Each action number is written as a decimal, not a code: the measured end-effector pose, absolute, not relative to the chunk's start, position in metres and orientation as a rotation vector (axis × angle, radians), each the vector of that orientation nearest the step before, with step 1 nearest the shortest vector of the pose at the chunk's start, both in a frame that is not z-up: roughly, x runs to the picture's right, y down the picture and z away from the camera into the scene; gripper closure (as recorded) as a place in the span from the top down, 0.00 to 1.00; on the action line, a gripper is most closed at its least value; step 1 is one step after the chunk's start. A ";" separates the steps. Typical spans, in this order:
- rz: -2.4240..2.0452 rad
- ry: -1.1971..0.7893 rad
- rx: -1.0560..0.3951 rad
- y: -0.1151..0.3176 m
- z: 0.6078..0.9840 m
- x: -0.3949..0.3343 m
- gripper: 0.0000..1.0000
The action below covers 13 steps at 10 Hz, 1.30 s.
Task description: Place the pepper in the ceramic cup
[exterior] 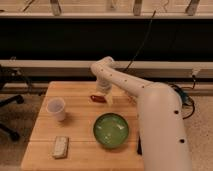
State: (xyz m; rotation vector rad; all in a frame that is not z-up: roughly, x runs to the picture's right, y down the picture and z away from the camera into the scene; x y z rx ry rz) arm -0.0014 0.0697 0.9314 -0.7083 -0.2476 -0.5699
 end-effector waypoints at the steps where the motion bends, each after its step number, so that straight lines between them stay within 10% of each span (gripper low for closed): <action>1: -0.559 -0.254 -0.715 0.073 0.934 -0.001 0.80; 13: -0.487 -0.311 -0.716 0.088 0.947 -0.013 0.80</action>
